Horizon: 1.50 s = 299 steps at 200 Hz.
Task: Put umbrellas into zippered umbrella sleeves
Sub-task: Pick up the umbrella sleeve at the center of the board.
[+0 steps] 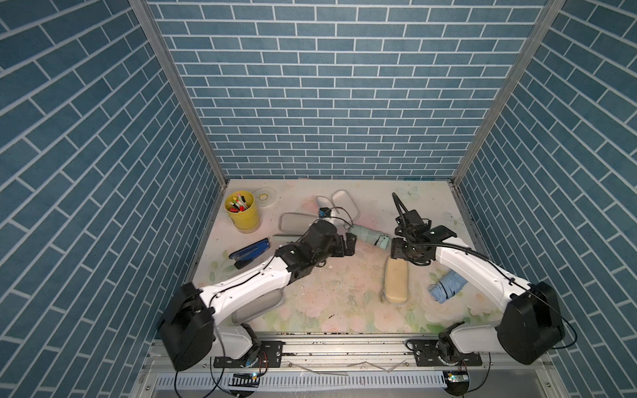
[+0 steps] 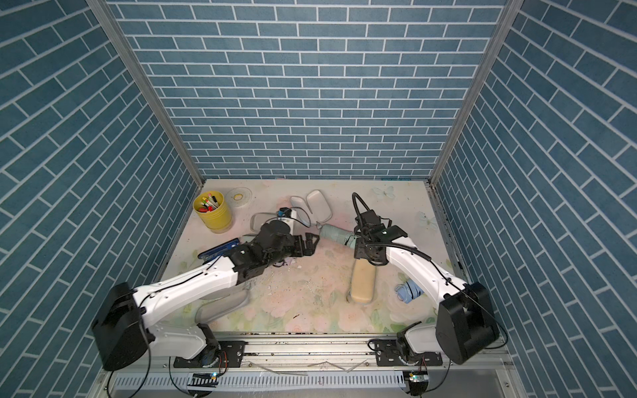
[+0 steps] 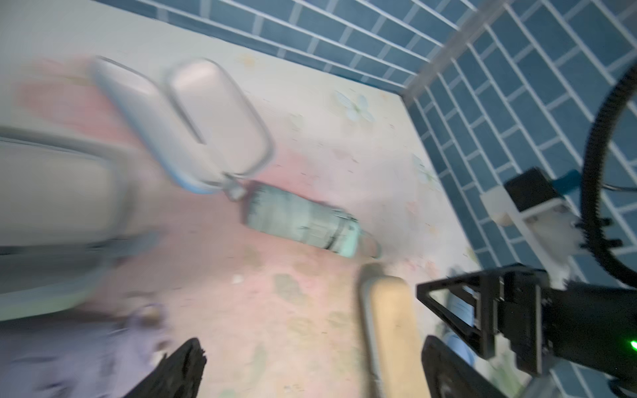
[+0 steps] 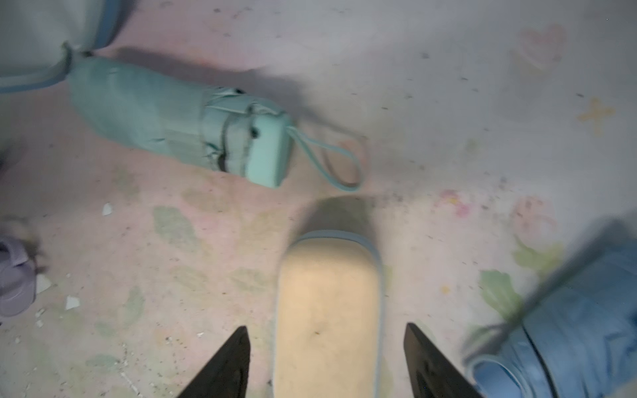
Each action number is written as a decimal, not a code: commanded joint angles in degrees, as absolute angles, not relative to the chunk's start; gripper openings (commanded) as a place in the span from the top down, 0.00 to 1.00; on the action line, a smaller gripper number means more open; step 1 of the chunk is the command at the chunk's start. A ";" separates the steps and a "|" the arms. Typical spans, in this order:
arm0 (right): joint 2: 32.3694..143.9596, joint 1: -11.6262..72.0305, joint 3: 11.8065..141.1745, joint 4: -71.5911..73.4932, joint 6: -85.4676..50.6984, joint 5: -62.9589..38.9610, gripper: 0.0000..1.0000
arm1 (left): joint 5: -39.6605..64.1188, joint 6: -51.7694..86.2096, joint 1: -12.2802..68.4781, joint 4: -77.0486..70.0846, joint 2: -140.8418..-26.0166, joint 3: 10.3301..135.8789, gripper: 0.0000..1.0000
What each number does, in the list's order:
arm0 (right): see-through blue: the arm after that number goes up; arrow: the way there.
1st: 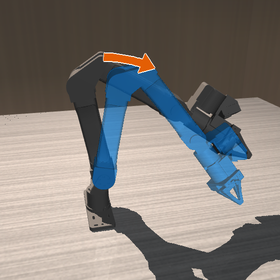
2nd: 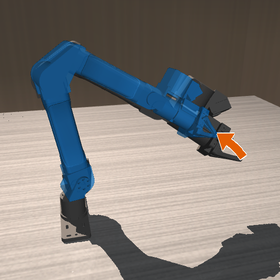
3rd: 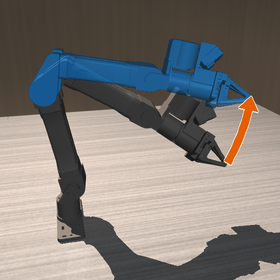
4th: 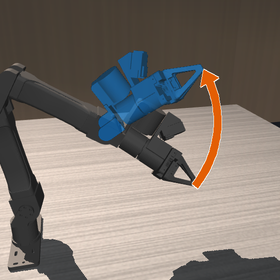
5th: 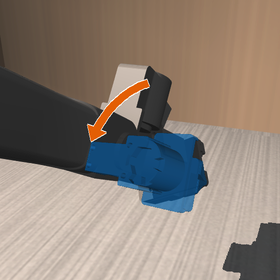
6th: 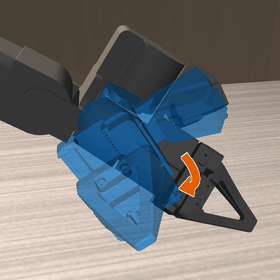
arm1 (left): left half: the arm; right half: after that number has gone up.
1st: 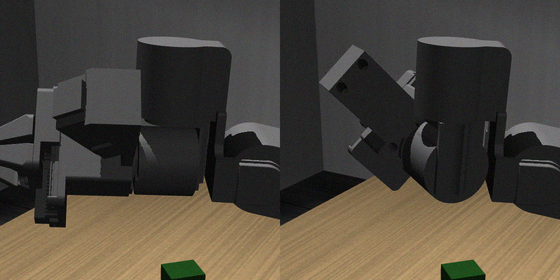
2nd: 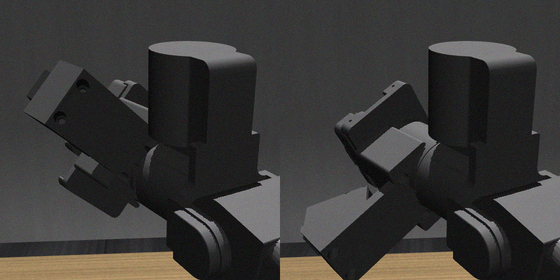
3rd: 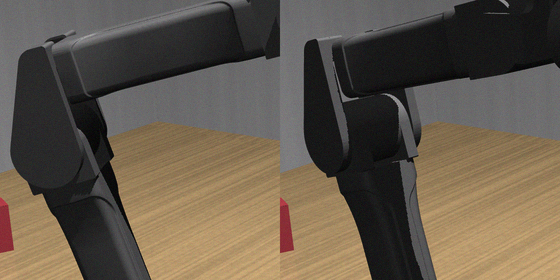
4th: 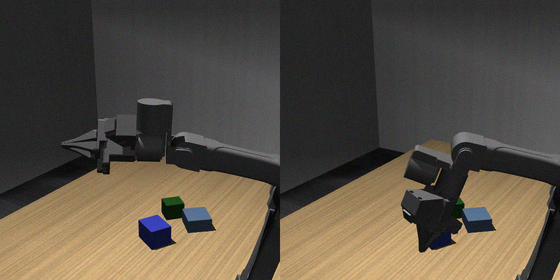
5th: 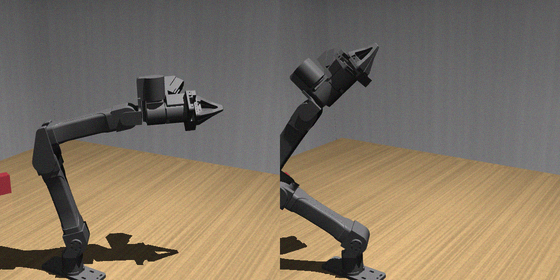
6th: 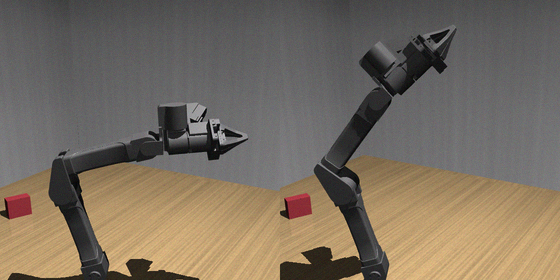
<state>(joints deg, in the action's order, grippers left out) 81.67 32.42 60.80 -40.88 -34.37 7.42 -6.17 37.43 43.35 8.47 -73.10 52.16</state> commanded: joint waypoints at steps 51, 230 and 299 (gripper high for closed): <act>106.49 50.15 86.58 -26.90 -4.46 -0.90 0.23 | -0.43 29.54 15.50 29.85 -57.70 45.56 0.18; 134.45 52.87 123.86 -38.54 5.90 -9.65 0.97 | 8.79 31.08 2.64 33.97 -52.91 45.14 0.35; 104.15 52.44 92.26 -36.35 -30.42 0.22 1.00 | 15.13 34.05 7.04 29.82 -53.76 46.59 0.26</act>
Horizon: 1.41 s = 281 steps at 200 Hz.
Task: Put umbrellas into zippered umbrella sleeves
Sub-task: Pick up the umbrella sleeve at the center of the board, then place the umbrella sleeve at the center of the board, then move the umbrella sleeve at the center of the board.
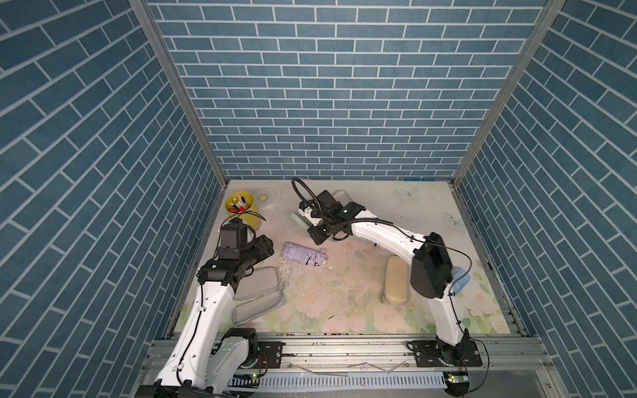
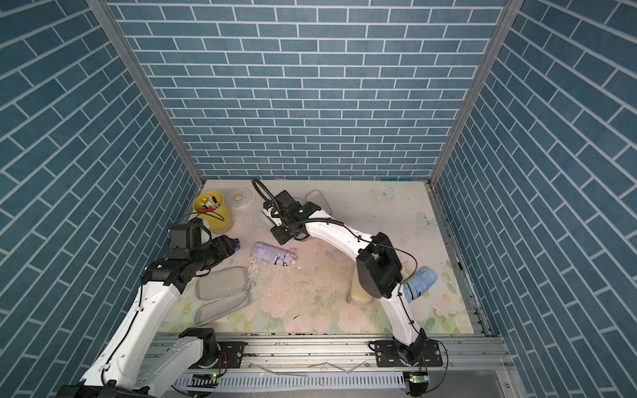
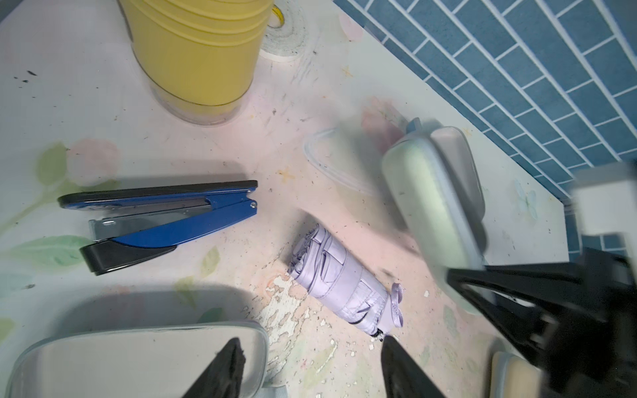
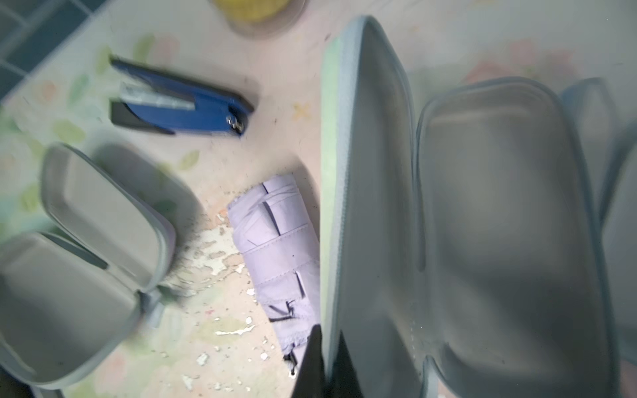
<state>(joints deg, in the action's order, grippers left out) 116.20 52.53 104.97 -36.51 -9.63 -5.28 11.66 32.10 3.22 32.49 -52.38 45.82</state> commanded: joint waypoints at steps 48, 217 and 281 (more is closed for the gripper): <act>92.32 57.34 68.74 -25.95 -48.55 -2.02 1.00 | 13.68 40.54 23.77 18.66 -63.39 44.67 0.09; 85.10 45.38 51.51 -49.31 -48.25 5.58 0.02 | 11.63 39.38 35.98 20.66 -74.69 41.75 0.06; 84.64 34.38 45.66 -46.40 -45.36 9.71 0.18 | 13.67 40.73 35.98 16.19 -77.90 40.95 0.09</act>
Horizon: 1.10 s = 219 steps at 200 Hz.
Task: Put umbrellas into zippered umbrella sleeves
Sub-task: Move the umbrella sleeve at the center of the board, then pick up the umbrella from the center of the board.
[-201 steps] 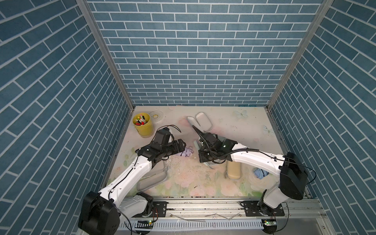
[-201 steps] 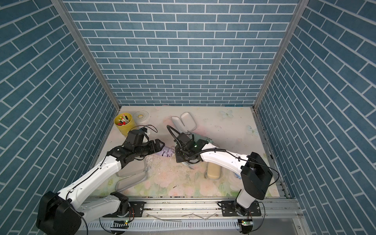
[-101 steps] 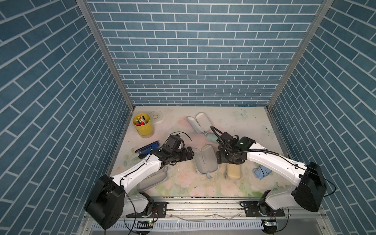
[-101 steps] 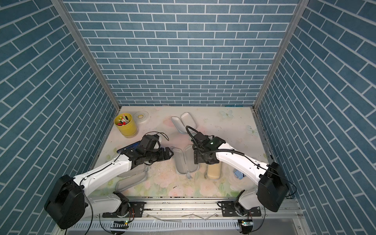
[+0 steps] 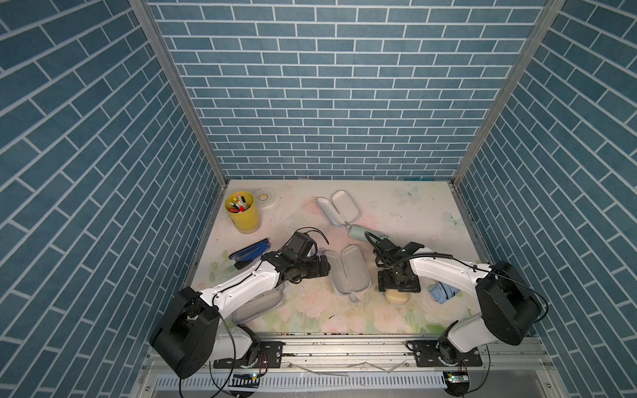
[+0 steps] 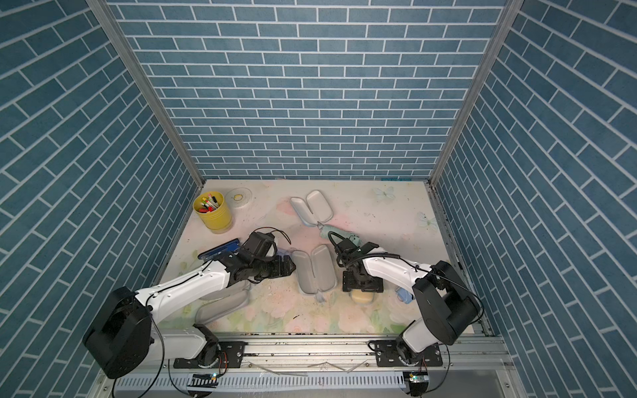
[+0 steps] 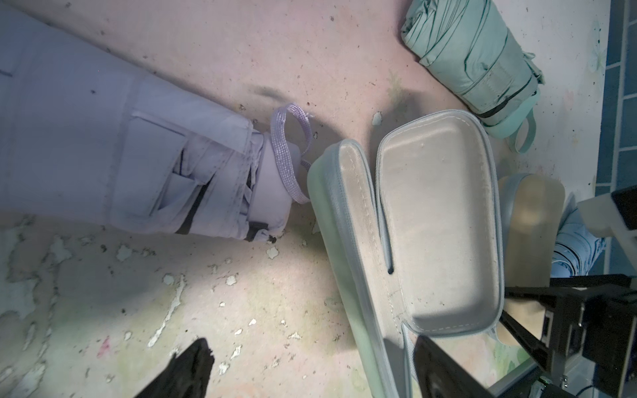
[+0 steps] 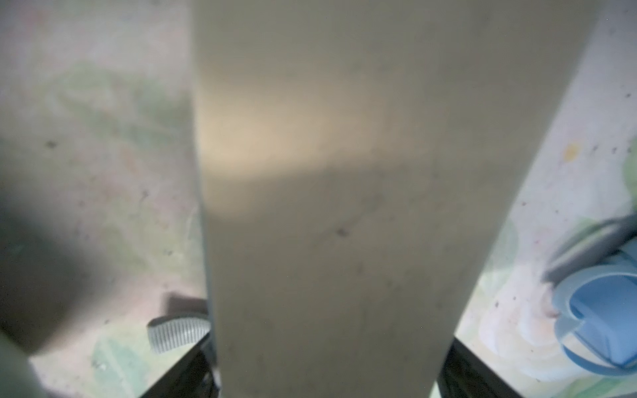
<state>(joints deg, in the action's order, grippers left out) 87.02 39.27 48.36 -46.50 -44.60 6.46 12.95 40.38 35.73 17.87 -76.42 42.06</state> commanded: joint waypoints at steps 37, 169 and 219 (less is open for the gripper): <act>85.46 22.55 47.49 -43.24 -38.80 8.91 0.28 | 14.24 40.43 35.97 15.14 -79.72 41.54 0.11; 100.40 12.94 81.28 -57.66 -11.83 22.39 0.01 | 18.50 40.83 35.97 13.72 -85.74 44.50 0.29; 103.64 27.29 83.54 -48.16 1.79 7.71 0.03 | 20.38 43.59 35.95 8.15 -86.92 42.23 0.50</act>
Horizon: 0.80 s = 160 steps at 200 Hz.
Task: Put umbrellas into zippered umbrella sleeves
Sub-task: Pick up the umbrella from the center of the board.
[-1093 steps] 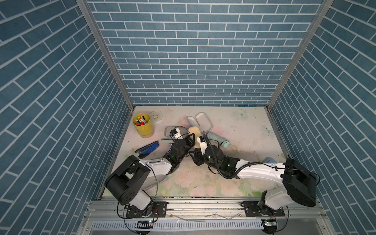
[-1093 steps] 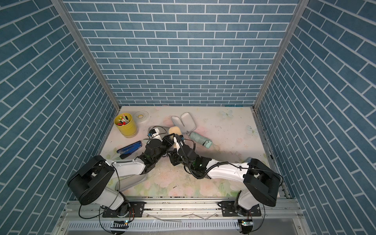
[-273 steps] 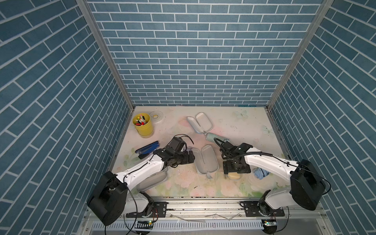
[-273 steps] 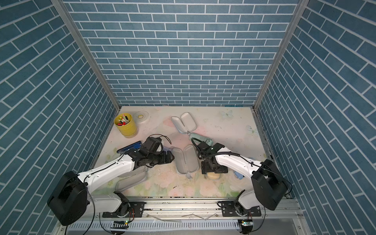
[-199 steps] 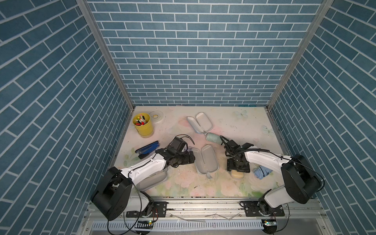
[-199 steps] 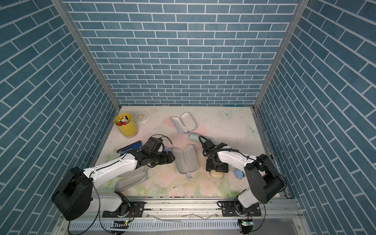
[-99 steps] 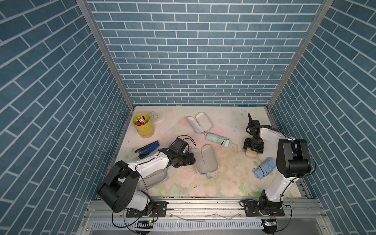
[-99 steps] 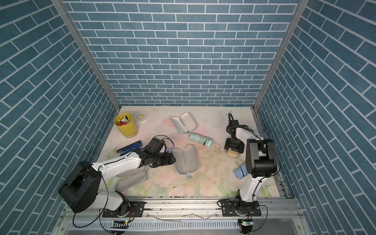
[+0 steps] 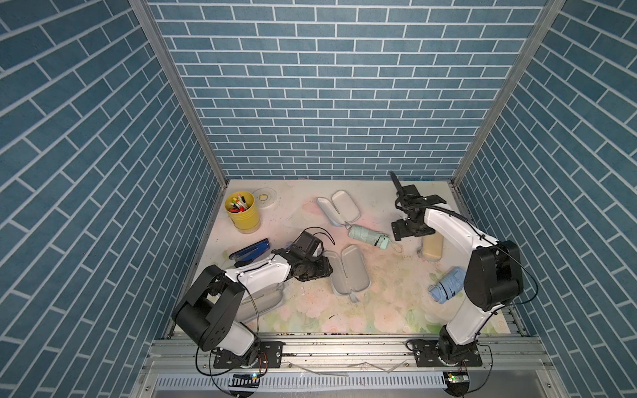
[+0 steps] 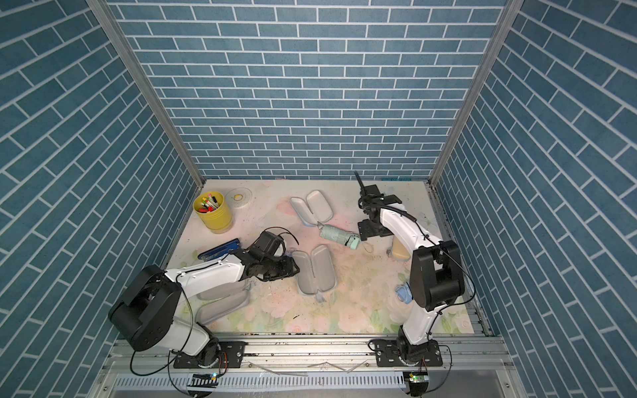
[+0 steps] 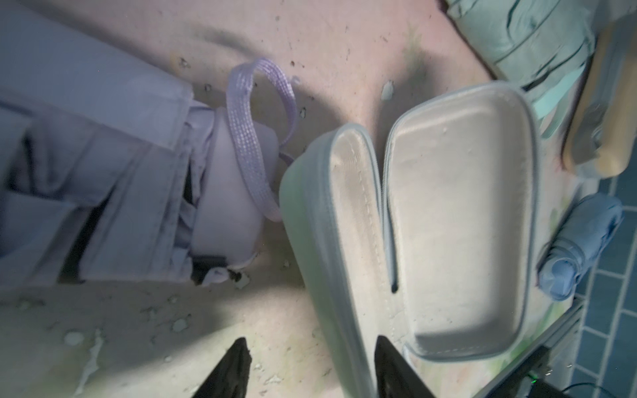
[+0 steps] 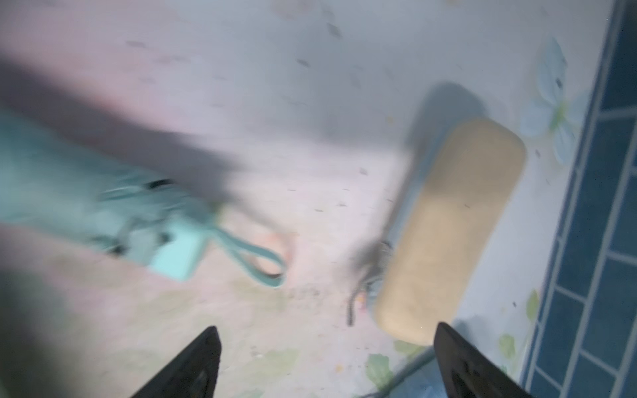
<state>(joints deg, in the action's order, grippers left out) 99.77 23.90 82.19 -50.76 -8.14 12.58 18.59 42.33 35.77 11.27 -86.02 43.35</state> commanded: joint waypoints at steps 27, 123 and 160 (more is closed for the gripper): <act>111.11 30.06 89.26 -45.06 9.00 6.55 0.02 | 20.97 44.04 35.97 7.78 -86.44 41.84 0.57; 129.96 31.42 104.33 -51.05 14.32 1.59 0.11 | 21.14 44.95 36.01 7.11 -85.86 41.48 0.62; 130.74 31.99 104.38 -51.44 13.83 3.09 0.20 | 21.20 45.13 36.02 7.14 -85.78 41.83 0.65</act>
